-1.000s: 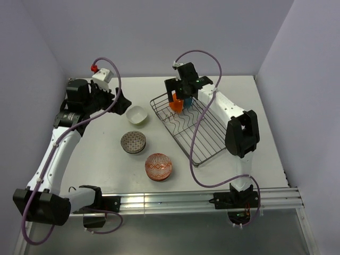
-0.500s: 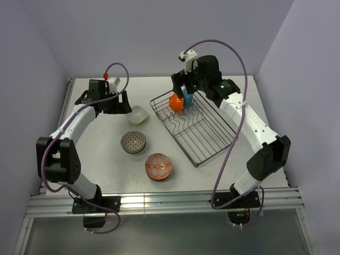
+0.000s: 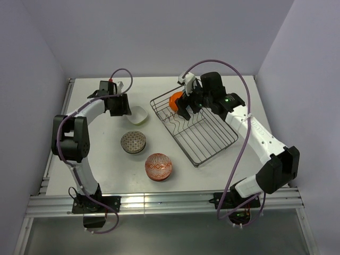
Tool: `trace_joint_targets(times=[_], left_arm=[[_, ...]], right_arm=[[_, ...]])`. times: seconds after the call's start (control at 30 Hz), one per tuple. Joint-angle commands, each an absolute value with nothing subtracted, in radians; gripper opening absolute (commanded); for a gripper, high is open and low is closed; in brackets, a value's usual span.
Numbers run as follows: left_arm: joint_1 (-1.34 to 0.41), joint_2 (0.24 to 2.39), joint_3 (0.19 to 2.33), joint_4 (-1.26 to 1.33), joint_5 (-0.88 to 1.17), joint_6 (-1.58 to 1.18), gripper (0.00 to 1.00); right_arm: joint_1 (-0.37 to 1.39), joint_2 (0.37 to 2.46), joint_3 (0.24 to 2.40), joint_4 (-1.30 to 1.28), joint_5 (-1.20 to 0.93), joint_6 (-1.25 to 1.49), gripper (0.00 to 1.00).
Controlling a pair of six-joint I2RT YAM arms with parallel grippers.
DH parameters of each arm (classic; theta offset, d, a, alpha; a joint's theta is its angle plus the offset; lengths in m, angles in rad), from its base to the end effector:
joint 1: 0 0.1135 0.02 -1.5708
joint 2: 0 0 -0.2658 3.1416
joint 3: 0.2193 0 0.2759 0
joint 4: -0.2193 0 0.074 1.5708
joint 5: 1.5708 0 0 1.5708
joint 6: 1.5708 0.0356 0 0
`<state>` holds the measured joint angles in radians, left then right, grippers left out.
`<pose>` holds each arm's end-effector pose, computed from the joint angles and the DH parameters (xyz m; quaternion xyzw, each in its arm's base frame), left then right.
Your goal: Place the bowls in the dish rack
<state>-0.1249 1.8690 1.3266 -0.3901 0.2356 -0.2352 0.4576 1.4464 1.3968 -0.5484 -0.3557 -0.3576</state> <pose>0.4201 -0.0611 0.1927 -0.0152 0.9435 -0.1656 0.2866 0.3064 0.1647 0.3634 -0.4208 0.7660 0.1792 0.4517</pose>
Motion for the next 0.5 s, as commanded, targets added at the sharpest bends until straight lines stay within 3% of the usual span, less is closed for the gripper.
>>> trace_joint_targets(times=[0.0,0.13,0.23,0.47], left_arm=[[-0.133,1.911,1.391,-0.35,0.212,-0.262,0.57],[-0.138,1.959,1.41,-0.356,0.215,-0.278,0.53],[-0.14,1.994,1.436,-0.379,0.213,-0.276,0.43],[-0.138,2.026,1.489,-0.426,0.278,-0.268,0.03]], right_arm=[[0.453,1.377,1.399,-0.525,-0.374,-0.384,1.0],[0.453,1.387,1.41,-0.537,-0.376,-0.379,1.0],[0.453,1.384,1.394,-0.526,-0.385,-0.397,1.0],[0.453,1.381,1.399,-0.538,-0.434,-0.46,1.0]])
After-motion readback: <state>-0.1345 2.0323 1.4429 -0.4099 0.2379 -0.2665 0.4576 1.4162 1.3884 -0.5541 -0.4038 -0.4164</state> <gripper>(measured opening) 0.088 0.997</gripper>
